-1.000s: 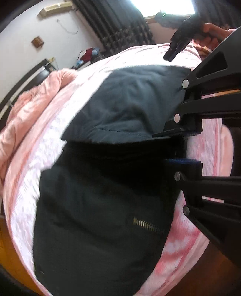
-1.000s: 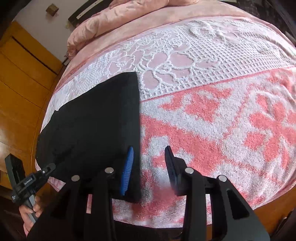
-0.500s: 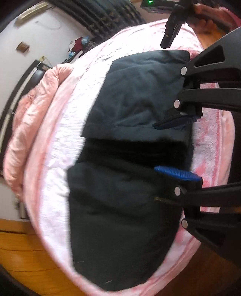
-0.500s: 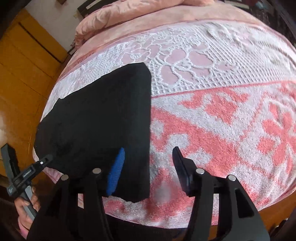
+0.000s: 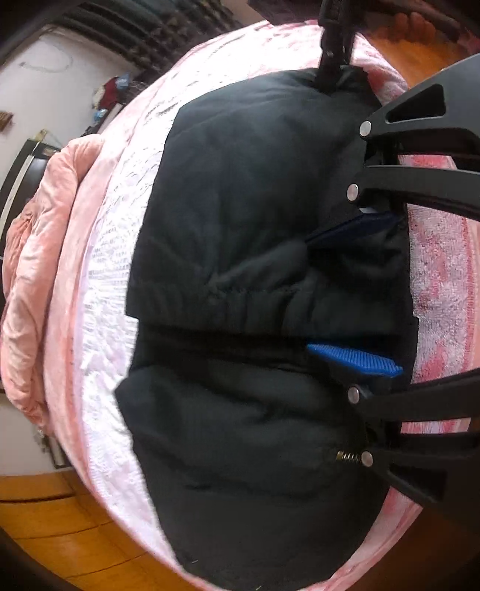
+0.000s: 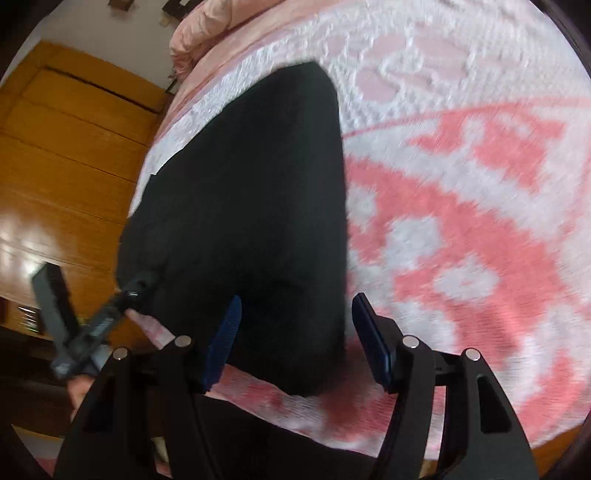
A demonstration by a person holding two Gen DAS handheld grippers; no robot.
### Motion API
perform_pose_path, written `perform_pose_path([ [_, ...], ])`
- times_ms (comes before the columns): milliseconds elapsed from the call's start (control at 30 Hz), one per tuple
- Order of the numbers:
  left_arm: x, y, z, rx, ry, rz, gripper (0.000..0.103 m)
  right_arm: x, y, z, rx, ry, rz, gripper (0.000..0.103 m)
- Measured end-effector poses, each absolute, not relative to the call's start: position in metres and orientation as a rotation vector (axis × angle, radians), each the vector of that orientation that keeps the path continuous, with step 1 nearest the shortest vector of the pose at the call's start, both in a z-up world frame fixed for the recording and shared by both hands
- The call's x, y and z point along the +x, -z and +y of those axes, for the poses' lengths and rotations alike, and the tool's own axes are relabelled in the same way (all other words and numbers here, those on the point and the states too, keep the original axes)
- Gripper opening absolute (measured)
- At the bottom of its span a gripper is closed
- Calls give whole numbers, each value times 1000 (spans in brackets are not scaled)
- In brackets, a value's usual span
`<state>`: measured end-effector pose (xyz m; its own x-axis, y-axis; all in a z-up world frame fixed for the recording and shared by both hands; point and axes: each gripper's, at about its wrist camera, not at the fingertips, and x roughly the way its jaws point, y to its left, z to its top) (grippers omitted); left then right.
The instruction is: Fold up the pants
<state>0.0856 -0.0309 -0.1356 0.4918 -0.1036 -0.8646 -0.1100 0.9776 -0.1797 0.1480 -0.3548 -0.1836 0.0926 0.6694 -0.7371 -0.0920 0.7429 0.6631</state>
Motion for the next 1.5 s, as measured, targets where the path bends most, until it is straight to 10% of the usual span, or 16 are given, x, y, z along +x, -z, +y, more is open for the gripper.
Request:
perform_pose_path([
  [333,88,138,-39,-248,20,1061,61,149,161,-367,627,-703,1305,16],
  [600,86,141,-49,-183,52,1053,63,140,170,-361,399,-536,1367,18],
  [800,64,118,-19,-240,52,994,68,132,131,-360,223,-393,1291,45],
  [1500,2,126,246,-606,-415,942,70,138,111,-133,-97,-747,1264,44],
])
